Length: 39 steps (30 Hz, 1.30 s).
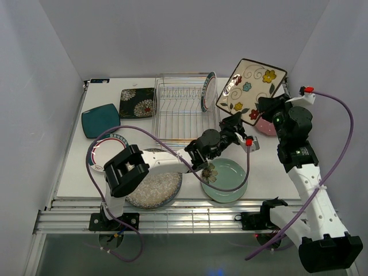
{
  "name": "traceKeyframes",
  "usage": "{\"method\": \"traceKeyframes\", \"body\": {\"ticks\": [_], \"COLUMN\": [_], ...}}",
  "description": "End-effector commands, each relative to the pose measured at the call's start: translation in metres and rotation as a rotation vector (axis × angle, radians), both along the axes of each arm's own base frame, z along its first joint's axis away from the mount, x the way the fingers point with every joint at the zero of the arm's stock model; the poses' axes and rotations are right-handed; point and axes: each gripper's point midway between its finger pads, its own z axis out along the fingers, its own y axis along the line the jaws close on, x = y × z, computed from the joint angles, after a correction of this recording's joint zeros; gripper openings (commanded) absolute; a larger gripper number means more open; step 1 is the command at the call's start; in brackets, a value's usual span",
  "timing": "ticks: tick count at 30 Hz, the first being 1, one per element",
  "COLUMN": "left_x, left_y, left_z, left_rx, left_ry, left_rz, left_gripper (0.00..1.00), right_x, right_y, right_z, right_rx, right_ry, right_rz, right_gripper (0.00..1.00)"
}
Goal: Load the plates into the dish rack
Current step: Pick up the plate from the corner of the board, then insert the plate into the dish rack.
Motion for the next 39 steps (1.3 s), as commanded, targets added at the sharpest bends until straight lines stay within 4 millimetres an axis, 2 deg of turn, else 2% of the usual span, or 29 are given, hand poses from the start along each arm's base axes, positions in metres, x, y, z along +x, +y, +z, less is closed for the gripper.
{"method": "traceKeyframes", "body": {"ticks": [1,2,4,5,6,7,9,11,12,13,15,16,18,19,21,22,24,25,30,32,33,39], "left_x": [-0.015,-0.014,-0.012,-0.01,-0.009,-0.006,-0.004,-0.001,-0.001,0.002,0.004,0.007,0.008,0.011,0.014,0.019,0.021,0.028,0.037,0.042,0.043,0.051], "left_y": [0.012,0.015,0.018,0.021,0.025,0.028,0.032,0.036,0.038,0.043,0.047,0.053,0.056,0.063,0.068,0.074,0.079,0.085,0.098,0.103,0.105,0.112], "left_z": [0.081,0.085,0.09,0.092,0.098,0.101,0.105,0.106,0.106,0.111,0.111,0.116,0.116,0.122,0.12,0.122,0.123,0.123,0.124,0.123,0.123,0.121], "left_rx": [-0.209,-0.222,-0.242,-0.251,-0.261,-0.282,-0.293,-0.306,-0.31,-0.322,-0.339,-0.352,-0.362,-0.377,-0.391,-0.402,-0.423,-0.434,-0.478,-0.506,-0.512,-0.537], "left_ry": [0.012,0.016,0.05,0.064,0.076,0.097,0.122,0.141,0.149,0.152,0.181,0.185,0.217,0.221,0.264,0.274,0.319,0.332,0.406,0.453,0.468,0.522], "left_rz": [-0.061,-0.058,-0.062,-0.06,-0.059,-0.063,-0.062,-0.06,-0.059,-0.055,-0.057,-0.053,-0.064,-0.06,-0.072,-0.066,-0.079,-0.069,-0.081,-0.089,-0.094,-0.124], "left_gripper": [0.0,0.0,0.0,0.0,0.0,0.0,0.0,0.0,0.0,0.0,0.0,0.0,0.0,0.0,0.0,0.0,0.0,0.0,0.0,0.0,0.0,0.0], "right_x": [-0.021,-0.017,-0.009,-0.01,-0.01,-0.003,-0.002,0.006,0.004,0.011,0.01,0.016,0.017,0.019,0.023,0.023,0.027,0.028,0.042,0.046,0.051,0.066], "right_y": [0.024,0.026,0.034,0.037,0.047,0.048,0.058,0.066,0.073,0.077,0.085,0.09,0.096,0.101,0.107,0.109,0.116,0.117,0.137,0.139,0.14,0.141], "right_z": [0.117,0.124,0.12,0.131,0.129,0.126,0.135,0.131,0.141,0.135,0.14,0.134,0.135,0.136,0.133,0.139,0.134,0.139,0.129,0.131,0.125,0.115], "right_rx": [-0.013,-0.017,-0.043,-0.046,-0.055,-0.077,-0.089,-0.12,-0.119,-0.134,-0.158,-0.175,-0.196,-0.204,-0.226,-0.226,-0.255,-0.259,-0.317,-0.325,-0.34,-0.379], "right_ry": [-0.326,-0.325,-0.287,-0.301,-0.281,-0.264,-0.255,-0.227,-0.24,-0.217,-0.208,-0.185,-0.179,-0.174,-0.158,-0.166,-0.144,-0.149,-0.118,-0.119,-0.098,-0.068], "right_rz": [0.11,0.109,0.106,0.105,0.123,0.103,0.106,0.111,0.124,0.118,0.119,0.12,0.118,0.121,0.114,0.112,0.107,0.106,0.135,0.128,0.117,0.077], "right_gripper": [0.08,0.08,0.08,0.08,0.08,0.08,0.08,0.08,0.08,0.08,0.08,0.08,0.08,0.08,0.08,0.08,0.08,0.08,0.08,0.08,0.08,0.08]}}
